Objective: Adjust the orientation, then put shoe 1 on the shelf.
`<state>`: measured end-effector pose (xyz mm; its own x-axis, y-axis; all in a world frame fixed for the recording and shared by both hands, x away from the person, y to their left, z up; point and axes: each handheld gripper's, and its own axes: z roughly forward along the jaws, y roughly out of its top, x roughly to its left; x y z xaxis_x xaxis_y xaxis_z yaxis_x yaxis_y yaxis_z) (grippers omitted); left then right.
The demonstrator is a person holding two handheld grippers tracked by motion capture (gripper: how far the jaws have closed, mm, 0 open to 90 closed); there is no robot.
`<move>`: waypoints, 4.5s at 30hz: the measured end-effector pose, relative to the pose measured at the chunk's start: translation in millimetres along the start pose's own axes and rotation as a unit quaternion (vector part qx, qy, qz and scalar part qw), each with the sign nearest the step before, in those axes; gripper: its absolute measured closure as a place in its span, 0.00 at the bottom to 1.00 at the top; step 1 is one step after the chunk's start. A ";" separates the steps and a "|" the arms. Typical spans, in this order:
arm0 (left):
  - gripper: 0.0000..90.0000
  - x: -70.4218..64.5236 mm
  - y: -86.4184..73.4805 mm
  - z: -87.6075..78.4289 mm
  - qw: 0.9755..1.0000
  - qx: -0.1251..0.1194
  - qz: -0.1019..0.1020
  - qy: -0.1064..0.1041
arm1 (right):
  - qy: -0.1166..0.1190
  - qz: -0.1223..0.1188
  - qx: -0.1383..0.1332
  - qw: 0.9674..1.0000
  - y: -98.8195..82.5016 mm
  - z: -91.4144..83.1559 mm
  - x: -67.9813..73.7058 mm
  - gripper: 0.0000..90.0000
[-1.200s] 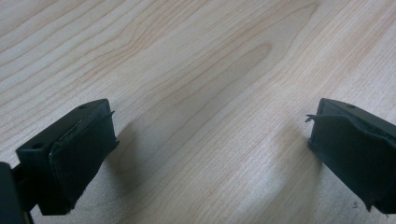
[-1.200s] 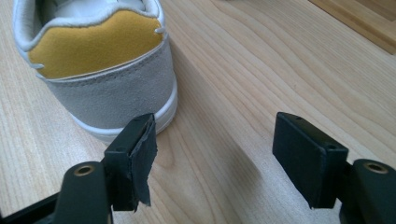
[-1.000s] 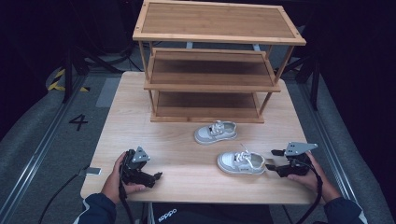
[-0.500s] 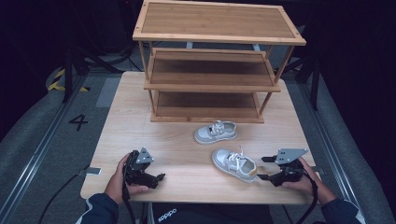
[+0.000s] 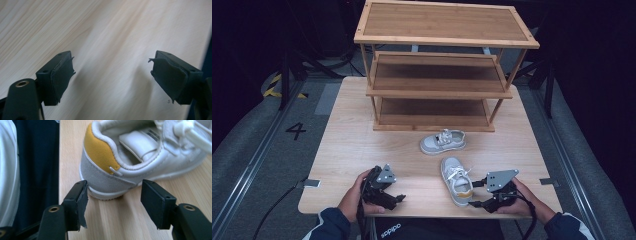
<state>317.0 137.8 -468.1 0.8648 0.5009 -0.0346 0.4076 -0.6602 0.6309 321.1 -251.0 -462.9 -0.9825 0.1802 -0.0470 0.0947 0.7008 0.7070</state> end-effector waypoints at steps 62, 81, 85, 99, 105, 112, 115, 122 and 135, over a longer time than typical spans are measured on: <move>0.82 -57.0 118.0 40.1 0.951 0.165 0.215 -0.150 | -0.150 0.155 0.022 0.976 -60.4 -40.1 -63.8 0.45; 0.83 16.2 119.6 -7.0 0.965 0.141 0.204 -0.091 | -0.145 0.178 -0.001 0.973 -68.7 -40.0 -71.4 0.46; 0.83 33.7 125.7 -8.1 0.966 0.145 0.203 -0.075 | -0.143 0.179 -0.005 0.973 -69.4 -39.4 -72.7 0.44; 0.82 107.5 159.3 26.8 0.961 0.157 0.219 -0.070 | -0.144 0.178 -0.011 0.973 -71.2 -39.9 -70.6 0.44; 0.82 129.8 161.4 43.1 0.960 0.174 0.205 -0.079 | -0.143 0.177 -0.012 0.974 -71.8 -40.1 -69.9 0.44; 0.80 134.6 153.1 52.8 0.961 0.180 0.195 -0.082 | -0.141 0.176 -0.011 0.974 -71.7 -40.4 -69.9 0.44; 0.77 132.0 146.7 50.6 0.966 0.162 0.192 -0.062 | -0.139 0.174 -0.011 0.975 -71.8 -40.4 -69.4 0.44; 0.67 126.3 124.2 37.8 0.984 0.095 0.147 -0.012 | -0.130 0.166 -0.011 0.978 -71.8 -40.8 -67.7 0.44; 0.38 110.9 89.6 -1.3 0.997 -0.044 0.039 0.059 | -0.130 0.164 -0.008 0.978 -71.8 -41.6 -65.8 0.44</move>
<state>449.0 135.0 -414.4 0.8502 0.5160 0.1042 0.3092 -0.6497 0.6945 372.3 -341.9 -481.2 -0.8255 0.5644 0.0075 0.3935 0.5658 0.7246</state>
